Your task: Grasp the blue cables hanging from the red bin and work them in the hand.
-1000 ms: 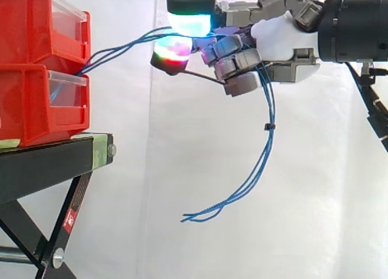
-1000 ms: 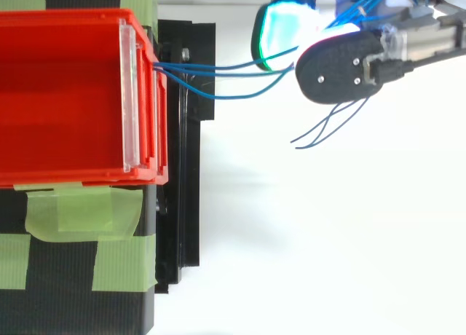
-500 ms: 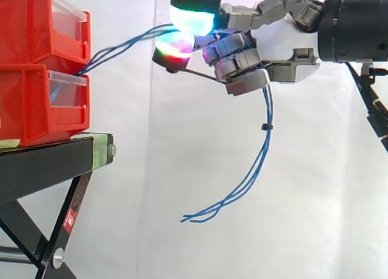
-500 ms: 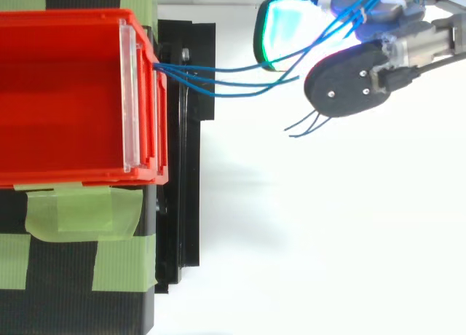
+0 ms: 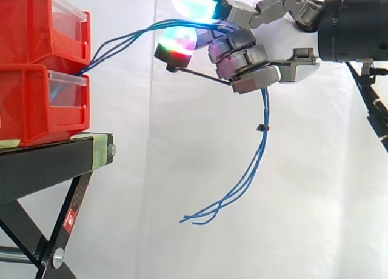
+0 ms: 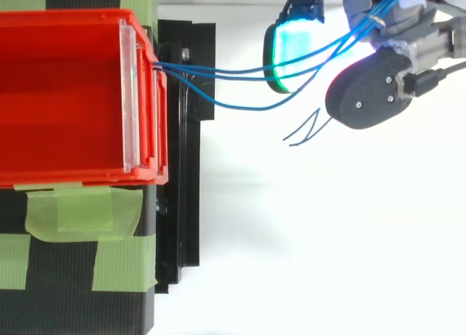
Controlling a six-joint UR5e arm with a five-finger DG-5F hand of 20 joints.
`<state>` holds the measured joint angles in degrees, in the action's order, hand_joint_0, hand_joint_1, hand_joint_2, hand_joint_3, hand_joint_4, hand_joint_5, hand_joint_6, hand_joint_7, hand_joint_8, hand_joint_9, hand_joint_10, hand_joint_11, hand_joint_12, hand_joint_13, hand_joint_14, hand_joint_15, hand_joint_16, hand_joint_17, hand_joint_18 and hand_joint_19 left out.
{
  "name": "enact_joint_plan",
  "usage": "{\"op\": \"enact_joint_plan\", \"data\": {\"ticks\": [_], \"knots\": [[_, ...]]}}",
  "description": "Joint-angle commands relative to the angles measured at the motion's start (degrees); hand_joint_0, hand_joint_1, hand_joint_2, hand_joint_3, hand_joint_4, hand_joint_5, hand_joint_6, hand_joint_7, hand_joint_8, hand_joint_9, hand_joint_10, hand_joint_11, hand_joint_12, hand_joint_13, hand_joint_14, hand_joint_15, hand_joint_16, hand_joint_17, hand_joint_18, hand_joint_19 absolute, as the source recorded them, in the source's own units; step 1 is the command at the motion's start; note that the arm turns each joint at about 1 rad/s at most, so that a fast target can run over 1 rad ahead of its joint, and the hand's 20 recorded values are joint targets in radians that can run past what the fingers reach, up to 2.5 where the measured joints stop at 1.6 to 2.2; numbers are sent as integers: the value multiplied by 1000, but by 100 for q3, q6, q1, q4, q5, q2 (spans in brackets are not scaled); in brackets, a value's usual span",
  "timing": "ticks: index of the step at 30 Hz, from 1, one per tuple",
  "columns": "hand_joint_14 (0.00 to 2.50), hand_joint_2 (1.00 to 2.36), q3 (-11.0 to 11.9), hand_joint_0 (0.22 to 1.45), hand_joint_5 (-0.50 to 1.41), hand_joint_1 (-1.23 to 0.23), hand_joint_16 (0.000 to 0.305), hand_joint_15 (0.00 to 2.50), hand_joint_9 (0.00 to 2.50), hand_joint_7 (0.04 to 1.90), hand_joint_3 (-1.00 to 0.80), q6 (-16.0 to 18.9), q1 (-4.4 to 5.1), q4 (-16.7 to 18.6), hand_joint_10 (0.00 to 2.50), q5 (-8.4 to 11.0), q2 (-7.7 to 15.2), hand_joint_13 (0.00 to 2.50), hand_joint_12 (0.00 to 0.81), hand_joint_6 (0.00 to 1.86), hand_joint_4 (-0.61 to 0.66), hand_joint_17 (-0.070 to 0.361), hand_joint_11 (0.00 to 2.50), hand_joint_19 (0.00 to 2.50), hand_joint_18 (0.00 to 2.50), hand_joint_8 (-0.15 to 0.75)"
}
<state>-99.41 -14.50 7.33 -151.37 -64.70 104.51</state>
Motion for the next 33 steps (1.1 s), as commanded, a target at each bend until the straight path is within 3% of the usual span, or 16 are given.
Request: {"op": "enact_joint_plan", "data": {"ticks": [1,2,6,7,11,18,24,26,28,31,33], "knots": [[2500,1011,0,904,364,-688,54,1590,718,1250,-742,0,5,2,2500,1,-1,973,463,472,265,121,2500,1492,1644,452],[2500,1013,-9,901,370,-688,54,1614,728,1255,-690,0,5,11,2500,1,-1,977,466,455,262,120,2500,1492,1646,449],[2500,1020,0,902,453,-662,54,1658,760,1409,-404,0,14,11,2500,10,-1,987,468,55,269,121,2500,1480,1648,458],[2500,1018,0,921,461,-666,61,1620,775,1379,-250,-9,14,11,2500,10,-1,1014,477,1,284,137,2500,1335,1663,464],[2500,1006,0,939,439,-705,73,1596,738,1332,-6,-9,5,11,2500,1,-1,1011,503,3,316,165,2500,1046,1633,463],[2500,1165,0,839,386,-738,84,1544,584,1337,-79,0,5,11,2500,1,-1,928,536,1,327,188,2500,829,1506,474],[2500,1615,0,782,364,-733,80,1527,489,1341,-38,0,14,11,2500,1,-1,838,530,26,302,179,2500,847,1376,471],[2500,1625,0,839,346,-724,71,1514,463,1305,-3,0,5,11,2500,1,-1,800,522,121,294,161,2500,927,1302,465],[2500,1424,0,964,340,-725,63,1524,440,1322,137,0,5,19,2500,1,-1,746,497,121,268,141,2500,978,1202,446],[2500,1221,0,1063,330,-736,57,1539,428,1317,137,0,14,54,2500,1,-1,715,491,143,259,129,2500,1041,1159,438],[2500,1000,0,1150,309,-740,55,1560,403,1308,126,-18,14,72,2500,-8,-1,680,487,161,257,125,2500,1172,1150,441]]}}
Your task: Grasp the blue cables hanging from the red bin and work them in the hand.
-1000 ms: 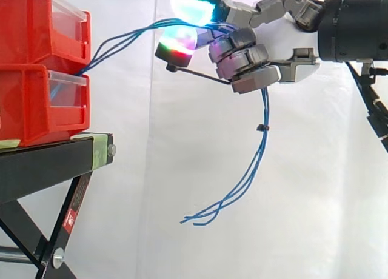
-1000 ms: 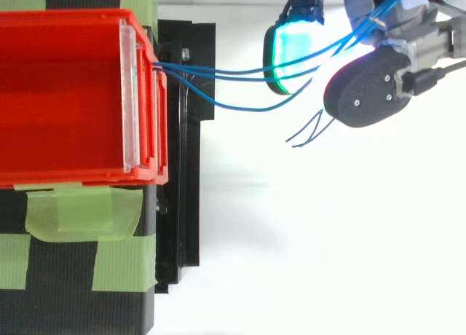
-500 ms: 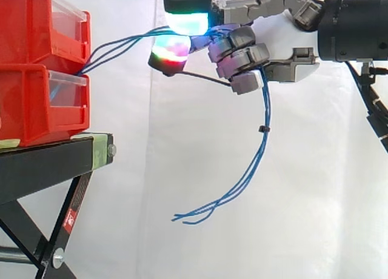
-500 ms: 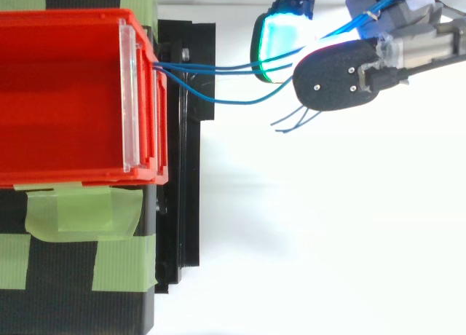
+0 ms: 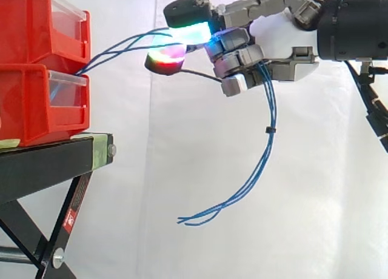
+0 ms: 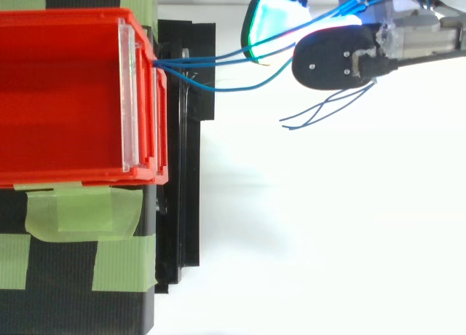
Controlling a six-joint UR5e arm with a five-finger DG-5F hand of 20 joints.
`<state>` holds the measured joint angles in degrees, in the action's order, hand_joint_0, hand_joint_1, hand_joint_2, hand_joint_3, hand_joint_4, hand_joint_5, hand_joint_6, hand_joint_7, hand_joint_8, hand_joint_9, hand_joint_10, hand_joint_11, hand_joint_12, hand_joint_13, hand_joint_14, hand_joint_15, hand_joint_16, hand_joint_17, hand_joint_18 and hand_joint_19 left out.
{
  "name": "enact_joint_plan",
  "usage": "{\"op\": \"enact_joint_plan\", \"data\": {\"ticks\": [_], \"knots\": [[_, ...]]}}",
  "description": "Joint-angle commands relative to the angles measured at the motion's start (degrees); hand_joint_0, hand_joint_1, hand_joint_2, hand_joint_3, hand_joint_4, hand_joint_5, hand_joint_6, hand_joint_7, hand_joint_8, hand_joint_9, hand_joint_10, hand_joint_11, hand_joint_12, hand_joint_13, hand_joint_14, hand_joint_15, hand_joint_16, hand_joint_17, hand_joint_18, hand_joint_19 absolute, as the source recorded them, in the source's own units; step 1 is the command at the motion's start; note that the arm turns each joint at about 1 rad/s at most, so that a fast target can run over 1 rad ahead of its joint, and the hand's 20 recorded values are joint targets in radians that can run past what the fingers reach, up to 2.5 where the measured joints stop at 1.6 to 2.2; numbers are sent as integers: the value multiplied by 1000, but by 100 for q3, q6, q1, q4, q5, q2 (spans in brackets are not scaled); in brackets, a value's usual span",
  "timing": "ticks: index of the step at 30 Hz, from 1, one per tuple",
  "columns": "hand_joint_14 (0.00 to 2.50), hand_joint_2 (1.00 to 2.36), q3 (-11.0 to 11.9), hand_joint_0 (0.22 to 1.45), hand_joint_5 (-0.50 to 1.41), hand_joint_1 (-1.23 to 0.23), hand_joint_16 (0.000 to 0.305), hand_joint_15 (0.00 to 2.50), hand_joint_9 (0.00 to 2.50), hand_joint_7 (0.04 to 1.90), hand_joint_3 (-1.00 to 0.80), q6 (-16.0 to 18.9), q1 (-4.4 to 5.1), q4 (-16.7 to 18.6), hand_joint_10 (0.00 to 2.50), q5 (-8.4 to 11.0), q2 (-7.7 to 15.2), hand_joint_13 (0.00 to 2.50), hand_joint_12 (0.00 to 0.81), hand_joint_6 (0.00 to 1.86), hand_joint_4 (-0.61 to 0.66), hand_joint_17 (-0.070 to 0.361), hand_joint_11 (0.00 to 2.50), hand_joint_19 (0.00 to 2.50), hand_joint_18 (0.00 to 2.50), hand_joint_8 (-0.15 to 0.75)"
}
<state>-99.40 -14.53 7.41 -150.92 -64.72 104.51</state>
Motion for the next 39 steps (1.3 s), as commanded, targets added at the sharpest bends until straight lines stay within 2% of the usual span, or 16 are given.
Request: {"op": "enact_joint_plan", "data": {"ticks": [1,4,6,9,12,13,14,15,16,20,23,27,32,35,38,39], "knots": [[2500,1001,0,1155,309,-742,53,1556,398,1307,91,-15,6,28,2500,-6,-1,673,484,158,255,120,2500,1198,1138,439],[2500,1007,0,1183,309,-744,51,1545,371,1304,50,-59,6,28,2500,3,-1,643,479,159,240,114,2500,1233,1078,426],[2500,1008,0,1230,319,-734,51,1527,372,1297,122,-103,6,37,2500,-6,-1,616,476,181,232,114,2500,1060,975,419],[2500,1005,0,1274,328,-720,50,1479,385,1289,226,-112,-3,72,2500,-6,-1,594,460,221,208,113,2500,935,877,405],[2500,1005,0,1276,340,-714,52,1519,398,1284,341,-112,-3,107,2500,-6,-1,605,468,265,195,117,2500,950,878,398],[2500,1081,0,1221,339,-725,52,1549,399,1286,291,-112,-3,98,2500,-6,-1,613,469,267,188,117,2500,1029,939,400],[2500,1181,0,1070,331,-755,58,1531,393,1261,154,-112,-3,107,2500,-6,-1,649,481,277,208,130,2500,1165,1135,417],[2500,1051,0,1056,334,-779,62,1525,401,1276,110,-112,-3,107,2500,-6,-1,674,491,262,221,139,2500,1212,1213,429],[2500,1006,0,971,331,-774,67,1518,411,1270,-93,-112,-3,107,2500,-6,-1,705,501,256,250,152,2500,1223,1294,442],[2500,1014,0,852,339,-697,55,1565,443,1342,-580,-129,-3,98,2500,-6,-1,686,477,173,224,124,2500,1461,1315,436],[2500,1008,0,842,317,-677,54,1538,522,1254,-777,-138,6,98,2500,-6,-1,754,473,577,231,123,2500,1455,1394,441],[2500,1008,0,855,339,-665,53,1546,615,1214,-810,-173,6,89,2500,-6,8,817,466,760,223,119,2500,1475,1466,440],[2500,1009,0,883,357,-657,53,1570,664,1213,-776,-191,6,89,2500,-6,-1,863,464,708,222,119,2500,1479,1521,440],[2500,1013,0,890,395,-649,53,1585,670,1285,-667,-199,6,81,2500,-6,-1,871,464,462,242,119,2500,1480,1529,435],[2500,1019,0,895,442,-648,54,1585,676,1393,-489,-226,6,81,2500,3,-1,872,471,134,231,121,2500,1482,1518,438],[2500,1019,0,894,446,-651,54,1615,677,1400,-440,-226,-3,81,2500,-6,-1,873,477,101,236,121,2500,1481,1519,440]]}}
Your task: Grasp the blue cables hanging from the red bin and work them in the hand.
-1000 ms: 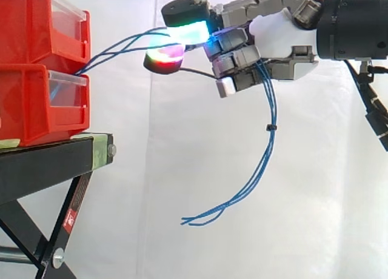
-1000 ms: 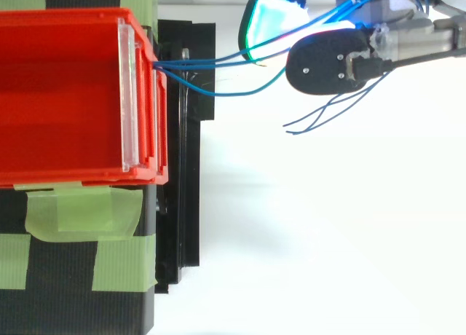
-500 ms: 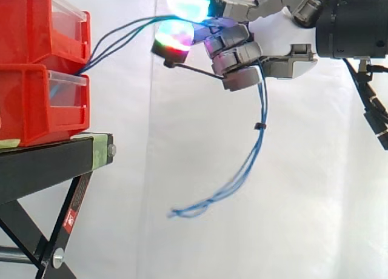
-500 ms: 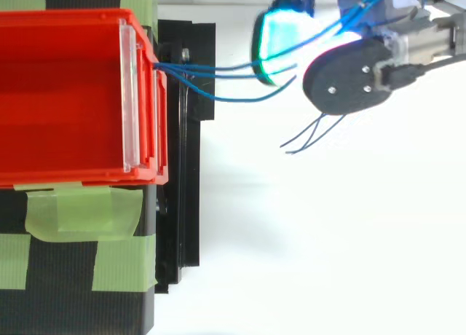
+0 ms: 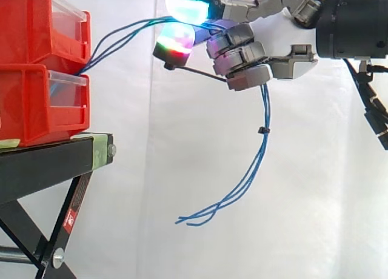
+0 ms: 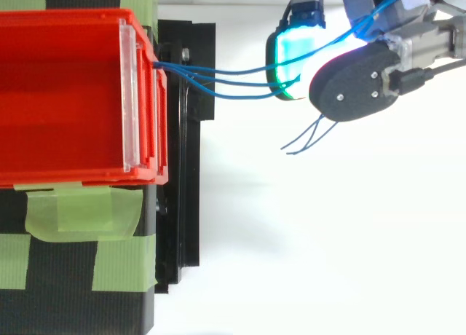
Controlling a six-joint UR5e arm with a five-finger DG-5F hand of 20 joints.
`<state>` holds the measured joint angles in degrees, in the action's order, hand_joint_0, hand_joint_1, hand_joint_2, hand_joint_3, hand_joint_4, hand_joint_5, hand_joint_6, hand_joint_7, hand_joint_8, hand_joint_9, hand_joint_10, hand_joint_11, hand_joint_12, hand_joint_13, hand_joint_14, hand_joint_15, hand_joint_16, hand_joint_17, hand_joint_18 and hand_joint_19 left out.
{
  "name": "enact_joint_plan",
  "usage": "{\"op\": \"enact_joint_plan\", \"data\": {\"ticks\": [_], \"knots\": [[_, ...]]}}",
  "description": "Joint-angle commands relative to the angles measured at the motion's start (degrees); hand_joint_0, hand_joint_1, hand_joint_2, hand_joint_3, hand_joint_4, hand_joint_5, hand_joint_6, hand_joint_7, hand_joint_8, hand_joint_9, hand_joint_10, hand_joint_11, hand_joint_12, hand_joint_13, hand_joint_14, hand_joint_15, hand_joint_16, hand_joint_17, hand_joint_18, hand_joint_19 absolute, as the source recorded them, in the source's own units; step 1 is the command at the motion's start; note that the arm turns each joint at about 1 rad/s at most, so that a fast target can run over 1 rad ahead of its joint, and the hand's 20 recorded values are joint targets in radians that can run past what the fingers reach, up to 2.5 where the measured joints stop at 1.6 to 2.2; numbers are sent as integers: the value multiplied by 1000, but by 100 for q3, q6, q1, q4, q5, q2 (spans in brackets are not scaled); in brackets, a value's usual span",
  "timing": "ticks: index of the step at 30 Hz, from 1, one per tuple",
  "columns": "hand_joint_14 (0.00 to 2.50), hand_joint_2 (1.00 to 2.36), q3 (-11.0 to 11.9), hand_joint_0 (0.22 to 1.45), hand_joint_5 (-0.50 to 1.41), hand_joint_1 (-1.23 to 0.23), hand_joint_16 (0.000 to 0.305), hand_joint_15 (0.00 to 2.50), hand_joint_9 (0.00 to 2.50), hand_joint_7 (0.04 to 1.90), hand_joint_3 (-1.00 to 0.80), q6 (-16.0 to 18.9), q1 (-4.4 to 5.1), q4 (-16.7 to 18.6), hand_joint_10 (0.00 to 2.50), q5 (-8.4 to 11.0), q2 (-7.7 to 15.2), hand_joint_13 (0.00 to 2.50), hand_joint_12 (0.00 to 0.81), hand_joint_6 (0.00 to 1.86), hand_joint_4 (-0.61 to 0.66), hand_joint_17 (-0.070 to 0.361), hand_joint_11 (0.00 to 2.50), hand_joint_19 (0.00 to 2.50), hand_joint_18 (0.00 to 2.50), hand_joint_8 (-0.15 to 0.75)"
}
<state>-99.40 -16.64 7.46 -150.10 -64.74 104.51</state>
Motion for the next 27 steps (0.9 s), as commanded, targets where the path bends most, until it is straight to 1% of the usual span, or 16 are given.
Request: {"op": "enact_joint_plan", "data": {"ticks": [1,3,6,7,8,9,10,11,12,15,19,20,21,23,26,27], "knots": [[2500,1020,0,895,451,-654,55,1609,667,1410,-386,-15,1,-2,2500,6,-1,873,478,50,240,124,2500,1462,1508,446],[2500,1014,0,932,436,-700,65,1559,662,1383,-168,-15,1,-2,2500,-3,-1,889,499,1,273,147,2500,1228,1496,446],[2500,1004,0,951,429,-730,71,1544,638,1373,16,-24,1,7,2500,-3,-1,891,514,6,283,159,2500,1101,1488,453],[2500,1098,0,929,416,-738,75,1530,618,1367,83,-15,-8,16,2500,-3,-1,878,513,15,295,170,2500,1024,1468,454],[2500,1195,0,893,414,-733,76,1527,608,1363,92,-15,-8,16,2500,-3,-1,873,522,17,290,171,2500,1001,1453,457],[2500,1338,0,847,413,-726,78,1513,579,1359,48,-15,-16,25,2500,-3,-1,865,530,22,295,176,2500,945,1408,456],[2500,1569,0,786,377,-729,80,1500,504,1338,3,-15,-25,25,2500,-12,-1,805,534,72,298,181,2500,904,1349,460],[2500,1667,0,748,349,-733,83,1494,437,1324,-8,-15,-25,34,2500,-21,-1,761,539,113,298,186,2500,832,1294,467],[2500,1723,0,722,325,-739,84,1507,397,1312,7,-15,-34,42,2500,-56,-1,703,554,147,295,188,2500,905,1260,472],[2500,1828,0,666,251,-757,88,1515,295,1275,-29,-15,-34,42,2500,-109,-1,620,572,238,286,198,2500,852,1197,482],[2500,1861,0,643,155,-790,90,1524,176,1213,-99,-24,-43,42,2500,-117,-1,496,580,330,272,202,2500,894,1132,484],[2500,1793,9,669,154,-805,88,1536,155,1220,-75,-15,-52,42,2500,-117,-1,470,580,324,250,198,2500,938,1126,479],[2500,1663,9,727,129,-826,85,1541,125,1221,-5,-24,-52,42,2500,-117,-1,439,574,339,229,192,2500,1015,1098,473],[2500,1485,0,833,99,-851,77,1563,91,1223,103,-15,-43,42,2500,-117,-1,389,555,347,189,173,2500,1152,1059,461],[2500,1366,26,911,94,-865,71,1529,79,1208,92,-24,-43,42,2500,-117,-1,367,531,365,177,159,2500,1274,1049,447],[2500,1218,26,961,106,-872,68,1532,110,1214,70,-24,-43,34,2500,-117,-1,395,529,371,173,153,2500,1327,1079,442]]}}
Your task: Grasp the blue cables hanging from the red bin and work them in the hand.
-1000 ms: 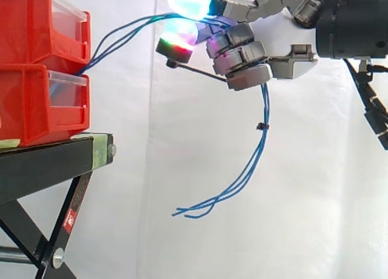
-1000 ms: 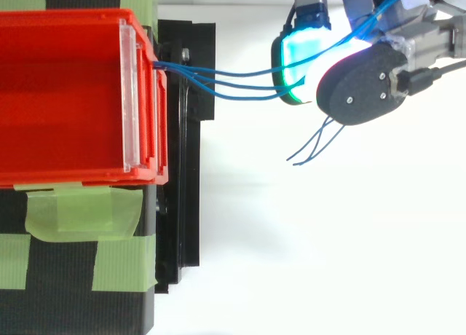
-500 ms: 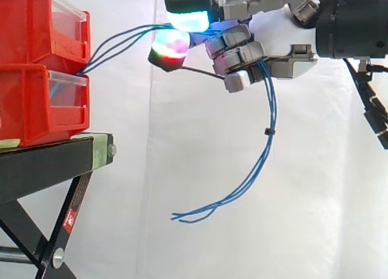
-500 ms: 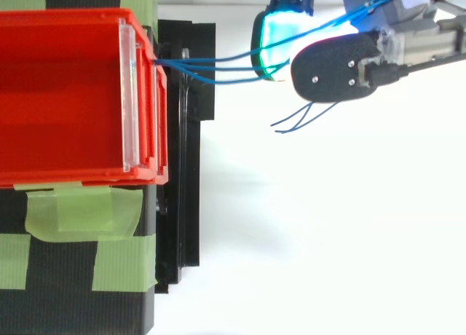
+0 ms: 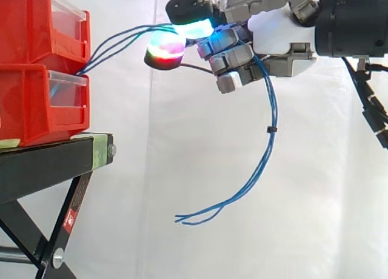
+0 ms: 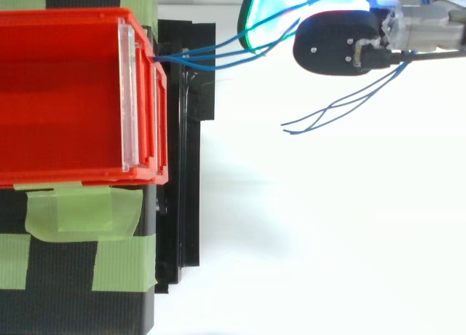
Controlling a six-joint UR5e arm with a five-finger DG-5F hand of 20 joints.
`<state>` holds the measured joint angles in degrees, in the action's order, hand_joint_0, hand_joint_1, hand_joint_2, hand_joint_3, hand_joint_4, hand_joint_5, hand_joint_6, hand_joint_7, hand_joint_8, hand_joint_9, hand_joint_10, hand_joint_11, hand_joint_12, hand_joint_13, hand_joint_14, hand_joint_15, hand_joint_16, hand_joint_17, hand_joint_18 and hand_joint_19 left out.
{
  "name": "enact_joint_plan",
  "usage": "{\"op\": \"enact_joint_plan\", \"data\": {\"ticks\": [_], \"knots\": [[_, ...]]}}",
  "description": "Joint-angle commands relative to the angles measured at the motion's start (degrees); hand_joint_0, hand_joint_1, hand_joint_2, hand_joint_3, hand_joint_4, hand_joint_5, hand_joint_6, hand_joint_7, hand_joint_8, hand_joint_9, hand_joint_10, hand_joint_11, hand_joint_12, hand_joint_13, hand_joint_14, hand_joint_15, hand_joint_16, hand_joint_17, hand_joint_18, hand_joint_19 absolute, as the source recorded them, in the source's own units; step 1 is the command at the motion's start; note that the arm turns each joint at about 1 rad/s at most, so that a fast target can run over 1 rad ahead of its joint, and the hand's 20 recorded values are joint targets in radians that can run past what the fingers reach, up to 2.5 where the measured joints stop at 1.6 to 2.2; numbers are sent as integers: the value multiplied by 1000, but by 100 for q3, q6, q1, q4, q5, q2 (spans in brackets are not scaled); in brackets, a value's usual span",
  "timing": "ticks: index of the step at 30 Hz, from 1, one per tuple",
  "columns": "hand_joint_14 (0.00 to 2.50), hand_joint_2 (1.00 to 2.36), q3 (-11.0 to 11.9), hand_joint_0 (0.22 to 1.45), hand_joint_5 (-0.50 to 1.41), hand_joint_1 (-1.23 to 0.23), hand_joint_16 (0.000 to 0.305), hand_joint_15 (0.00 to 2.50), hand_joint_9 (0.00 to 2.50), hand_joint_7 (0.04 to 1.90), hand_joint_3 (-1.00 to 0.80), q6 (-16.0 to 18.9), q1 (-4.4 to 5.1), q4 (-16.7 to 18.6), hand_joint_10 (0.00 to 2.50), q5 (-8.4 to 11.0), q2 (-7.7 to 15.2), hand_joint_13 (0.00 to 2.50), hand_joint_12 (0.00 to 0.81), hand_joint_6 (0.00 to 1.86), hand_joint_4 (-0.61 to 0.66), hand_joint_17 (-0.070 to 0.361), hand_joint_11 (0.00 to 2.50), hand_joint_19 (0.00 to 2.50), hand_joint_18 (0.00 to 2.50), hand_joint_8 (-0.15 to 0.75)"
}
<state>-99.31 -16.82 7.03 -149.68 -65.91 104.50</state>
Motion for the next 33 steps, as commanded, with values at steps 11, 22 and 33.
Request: {"op": "enact_joint_plan", "data": {"ticks": [11,22,33], "knots": [[2500,1010,52,814,303,-753,56,1599,448,1349,-727,-287,0,-35,2500,-132,0,652,485,255,222,126,2500,1477,1355,442],[2500,1001,52,781,392,-712,58,1592,693,1309,-980,-304,0,-35,2500,-115,0,850,473,410,234,129,2500,1397,1528,447],[2500,1004,52,876,551,-685,50,1622,938,1320,-916,-375,0,-35,2500,-115,0,1020,435,418,199,112,2500,1491,1692,420]]}}
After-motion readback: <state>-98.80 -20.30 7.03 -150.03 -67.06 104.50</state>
